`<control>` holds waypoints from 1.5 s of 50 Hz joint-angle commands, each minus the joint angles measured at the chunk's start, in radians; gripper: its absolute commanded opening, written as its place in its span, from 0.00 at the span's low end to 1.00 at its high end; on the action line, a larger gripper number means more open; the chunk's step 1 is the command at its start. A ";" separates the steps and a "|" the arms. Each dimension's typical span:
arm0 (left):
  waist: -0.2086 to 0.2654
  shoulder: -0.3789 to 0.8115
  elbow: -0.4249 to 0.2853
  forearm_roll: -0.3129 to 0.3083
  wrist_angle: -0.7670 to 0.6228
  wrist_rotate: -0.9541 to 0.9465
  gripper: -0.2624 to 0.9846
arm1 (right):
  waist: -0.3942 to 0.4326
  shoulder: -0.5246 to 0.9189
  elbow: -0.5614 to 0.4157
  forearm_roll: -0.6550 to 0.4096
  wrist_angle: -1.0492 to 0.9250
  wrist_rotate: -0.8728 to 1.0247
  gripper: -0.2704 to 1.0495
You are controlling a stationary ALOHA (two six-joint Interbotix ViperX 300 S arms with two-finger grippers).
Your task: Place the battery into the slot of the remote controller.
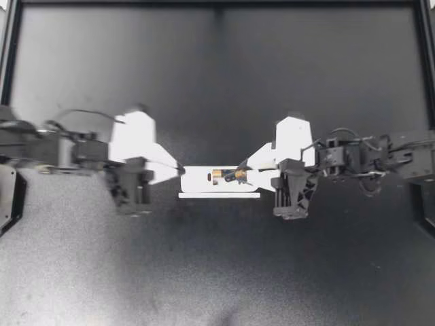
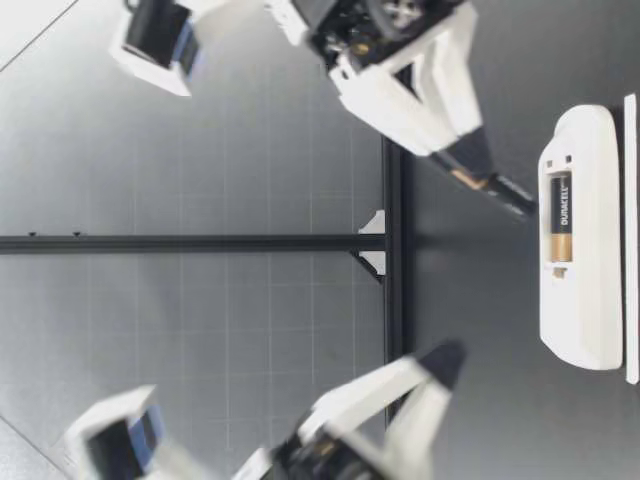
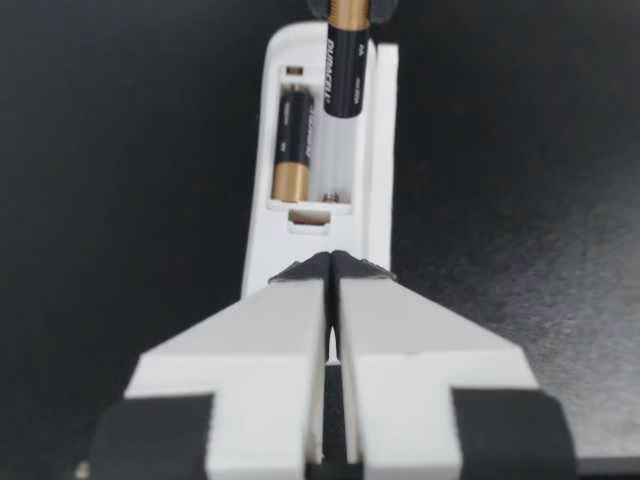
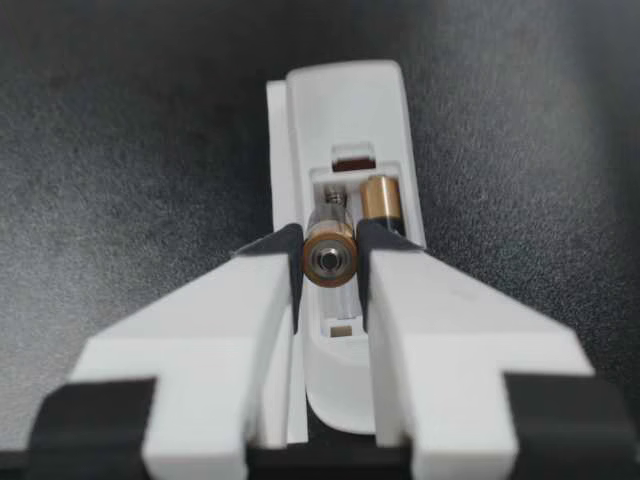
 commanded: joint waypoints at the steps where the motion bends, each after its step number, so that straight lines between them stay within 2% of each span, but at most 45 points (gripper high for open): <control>1: 0.003 0.031 -0.041 0.000 0.005 0.003 0.08 | -0.009 0.000 -0.017 0.000 -0.035 -0.002 0.23; 17: 0.003 0.127 -0.071 0.000 0.002 0.000 0.08 | -0.009 0.041 -0.025 0.002 -0.060 -0.002 0.23; 46: 0.003 0.172 -0.072 -0.008 0.009 -0.003 0.08 | -0.009 0.083 -0.048 0.002 -0.038 -0.002 0.23; 75: 0.003 0.163 -0.069 -0.008 0.009 -0.003 0.08 | -0.009 0.084 -0.132 -0.002 0.195 -0.006 0.26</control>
